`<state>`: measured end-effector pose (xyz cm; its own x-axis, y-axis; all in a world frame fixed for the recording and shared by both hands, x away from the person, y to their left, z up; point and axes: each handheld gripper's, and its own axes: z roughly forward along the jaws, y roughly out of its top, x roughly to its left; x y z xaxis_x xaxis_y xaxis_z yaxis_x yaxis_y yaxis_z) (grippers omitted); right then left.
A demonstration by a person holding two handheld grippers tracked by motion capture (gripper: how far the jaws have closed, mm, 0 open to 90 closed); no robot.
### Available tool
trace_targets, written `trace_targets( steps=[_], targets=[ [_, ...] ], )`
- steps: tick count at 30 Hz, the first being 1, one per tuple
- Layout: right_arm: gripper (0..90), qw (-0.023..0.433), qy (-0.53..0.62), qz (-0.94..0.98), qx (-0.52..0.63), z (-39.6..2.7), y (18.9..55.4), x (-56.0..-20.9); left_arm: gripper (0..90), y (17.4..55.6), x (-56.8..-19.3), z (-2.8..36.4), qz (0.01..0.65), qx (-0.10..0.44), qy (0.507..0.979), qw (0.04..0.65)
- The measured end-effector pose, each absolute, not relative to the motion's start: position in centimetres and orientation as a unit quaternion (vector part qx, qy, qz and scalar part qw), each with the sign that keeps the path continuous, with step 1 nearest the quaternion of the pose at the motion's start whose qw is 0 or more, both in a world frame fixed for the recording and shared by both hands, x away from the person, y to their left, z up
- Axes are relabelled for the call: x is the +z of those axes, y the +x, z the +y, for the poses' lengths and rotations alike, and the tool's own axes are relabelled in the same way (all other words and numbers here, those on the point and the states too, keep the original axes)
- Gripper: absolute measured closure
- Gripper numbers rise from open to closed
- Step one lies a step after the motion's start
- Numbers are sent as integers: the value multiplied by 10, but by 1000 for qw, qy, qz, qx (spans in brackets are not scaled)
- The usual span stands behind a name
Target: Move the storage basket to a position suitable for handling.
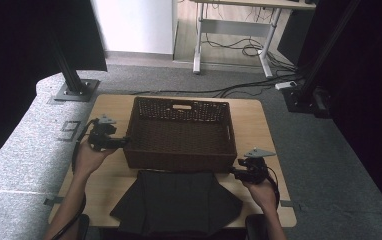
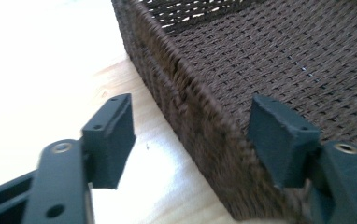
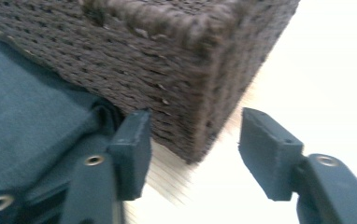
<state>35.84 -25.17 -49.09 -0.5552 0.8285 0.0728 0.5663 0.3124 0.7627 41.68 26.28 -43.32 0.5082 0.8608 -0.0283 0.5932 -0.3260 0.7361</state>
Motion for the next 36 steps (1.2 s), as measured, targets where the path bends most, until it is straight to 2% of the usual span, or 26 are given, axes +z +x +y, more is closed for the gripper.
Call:
trace_targets(
  steps=[6,15,18,22,29,36],
  targets=[
    [289,178,451,786,383,-265,354,-492,217,391,-440,285,465,174,776,389],
    [134,182,469,786,358,-272,356,-511,95,364,-481,293,470,176,795,341],
    [114,187,479,783,350,-272,357,-519,69,360,-496,292,472,170,797,335],
    [0,183,491,781,339,-272,358,-530,7,356,-512,288,476,171,801,321],
    [0,181,495,784,328,-270,359,-542,0,350,-537,285,478,164,803,316],
    [0,178,494,789,317,-264,359,-552,0,351,-544,284,475,165,811,300]
  ],
)
